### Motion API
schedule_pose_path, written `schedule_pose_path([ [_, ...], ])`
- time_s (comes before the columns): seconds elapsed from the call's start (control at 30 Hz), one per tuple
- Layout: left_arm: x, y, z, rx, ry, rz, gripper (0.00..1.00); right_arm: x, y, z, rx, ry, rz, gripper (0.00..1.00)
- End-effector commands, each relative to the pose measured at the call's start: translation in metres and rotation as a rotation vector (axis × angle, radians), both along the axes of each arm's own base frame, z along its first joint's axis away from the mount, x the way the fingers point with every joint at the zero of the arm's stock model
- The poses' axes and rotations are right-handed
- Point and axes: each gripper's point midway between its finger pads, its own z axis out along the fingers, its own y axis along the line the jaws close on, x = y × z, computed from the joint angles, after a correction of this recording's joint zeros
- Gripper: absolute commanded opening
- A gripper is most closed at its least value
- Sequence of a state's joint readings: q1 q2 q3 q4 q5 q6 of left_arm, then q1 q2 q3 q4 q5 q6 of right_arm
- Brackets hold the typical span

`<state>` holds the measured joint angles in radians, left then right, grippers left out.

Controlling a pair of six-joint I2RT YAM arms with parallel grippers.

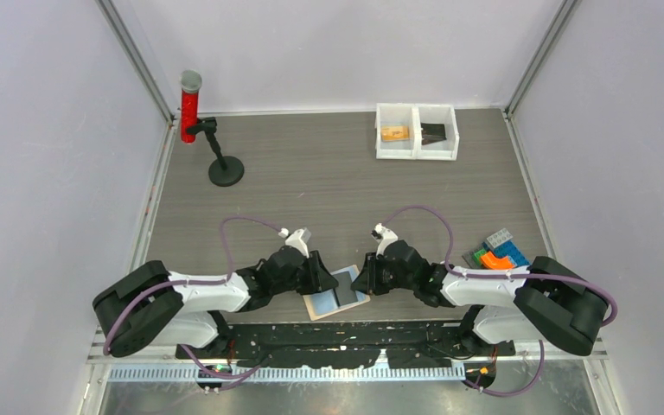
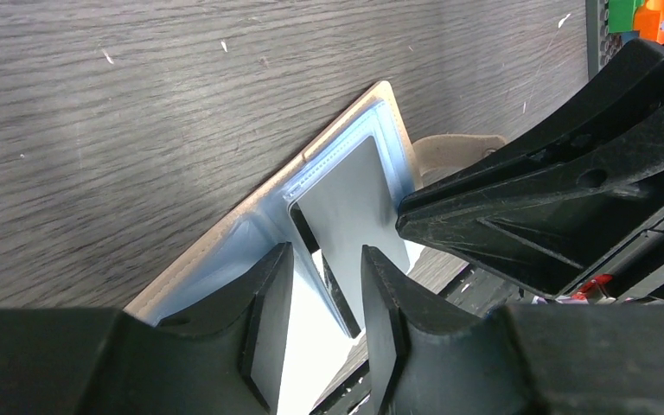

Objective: Take the credit cards out of the card holder
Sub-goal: Remove the credit card from the card holder.

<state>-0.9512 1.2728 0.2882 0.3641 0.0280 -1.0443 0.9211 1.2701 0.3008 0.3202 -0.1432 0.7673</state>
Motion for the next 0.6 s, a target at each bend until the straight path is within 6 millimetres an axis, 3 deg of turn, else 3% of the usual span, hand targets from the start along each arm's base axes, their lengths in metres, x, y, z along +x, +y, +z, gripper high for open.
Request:
schedule_pose_path([
  [0.0,0.003,-0.007,0.004,-0.012,-0.024,-0.016,0.36,-0.009,-0.009,-0.015,-0.045,0.036,0.004,0.21],
  [0.2,0.001,-0.003,0.0,0.01,-0.015,-0.012,0.3,-0.009,-0.008,-0.014,-0.032,0.044,-0.001,0.21],
  [0.57,0.0,-0.015,0.015,-0.093,-0.026,-0.028,0.22,-0.013,-0.003,-0.01,-0.01,0.056,0.026,0.21],
])
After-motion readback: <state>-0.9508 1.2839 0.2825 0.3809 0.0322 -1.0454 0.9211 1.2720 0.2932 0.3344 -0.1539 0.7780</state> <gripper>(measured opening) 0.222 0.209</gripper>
